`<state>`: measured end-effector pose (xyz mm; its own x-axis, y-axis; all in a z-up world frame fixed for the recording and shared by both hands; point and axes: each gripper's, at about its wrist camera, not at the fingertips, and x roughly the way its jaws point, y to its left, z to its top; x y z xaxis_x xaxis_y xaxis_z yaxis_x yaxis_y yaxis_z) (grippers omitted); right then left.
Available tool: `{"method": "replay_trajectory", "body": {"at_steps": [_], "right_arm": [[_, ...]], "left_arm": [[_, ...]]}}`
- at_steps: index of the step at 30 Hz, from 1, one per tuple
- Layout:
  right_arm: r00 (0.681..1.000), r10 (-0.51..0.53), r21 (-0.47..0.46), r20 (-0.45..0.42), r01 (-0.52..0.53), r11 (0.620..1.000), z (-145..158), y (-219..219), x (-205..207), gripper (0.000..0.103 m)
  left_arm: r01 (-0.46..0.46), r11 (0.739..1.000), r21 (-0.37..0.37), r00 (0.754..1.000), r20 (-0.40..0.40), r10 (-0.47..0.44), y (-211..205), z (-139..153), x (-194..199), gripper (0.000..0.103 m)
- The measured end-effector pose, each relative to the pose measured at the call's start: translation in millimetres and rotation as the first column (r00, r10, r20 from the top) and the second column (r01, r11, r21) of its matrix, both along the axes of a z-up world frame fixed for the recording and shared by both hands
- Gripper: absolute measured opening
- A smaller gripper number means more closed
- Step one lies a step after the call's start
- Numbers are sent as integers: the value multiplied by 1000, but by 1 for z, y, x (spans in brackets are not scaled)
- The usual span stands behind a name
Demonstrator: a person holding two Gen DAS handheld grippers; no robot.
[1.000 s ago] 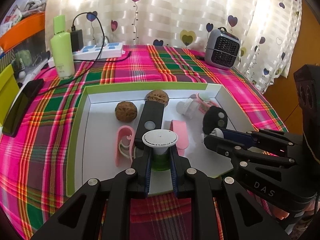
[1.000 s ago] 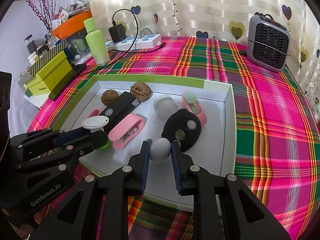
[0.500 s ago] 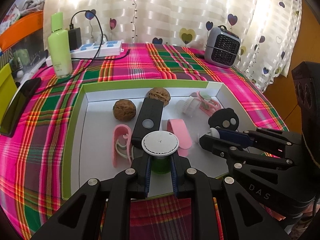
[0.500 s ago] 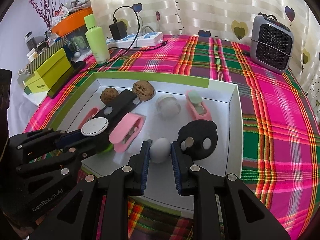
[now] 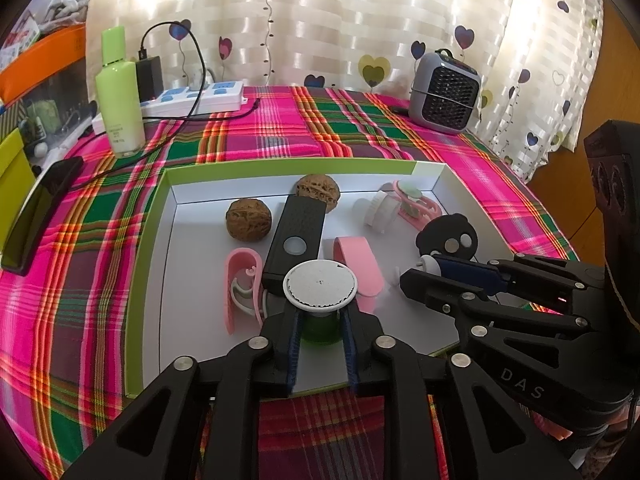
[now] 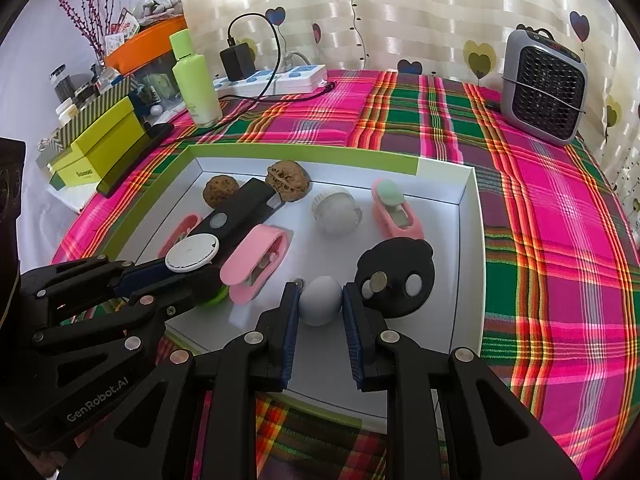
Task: Organize objects
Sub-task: 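Lower the green-based object into the box and open the left gripper while the right gripper releases the ball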
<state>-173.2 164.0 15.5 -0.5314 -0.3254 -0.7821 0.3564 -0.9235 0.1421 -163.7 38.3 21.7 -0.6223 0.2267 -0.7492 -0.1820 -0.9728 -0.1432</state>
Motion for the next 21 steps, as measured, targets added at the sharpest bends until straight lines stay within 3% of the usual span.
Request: {"method": "replay_trajectory", "body": {"at_steps": [5,13,21], "right_arm": [[1000,-9,-9,-1,9,1000,2,1,1,23],[1000,-2,-10,-11,2,1000,6,1,4,35],[1000,-13,-3,-26,13,1000,9,3,6,35]], "left_arm": [[4,1000,-6,1000,-1,-4,1,0,2,28],[4,1000,-6,1000,-2,-4,1,1,3,31],[5,1000,-5,1000,-16,-5,0,5,9,32]]}}
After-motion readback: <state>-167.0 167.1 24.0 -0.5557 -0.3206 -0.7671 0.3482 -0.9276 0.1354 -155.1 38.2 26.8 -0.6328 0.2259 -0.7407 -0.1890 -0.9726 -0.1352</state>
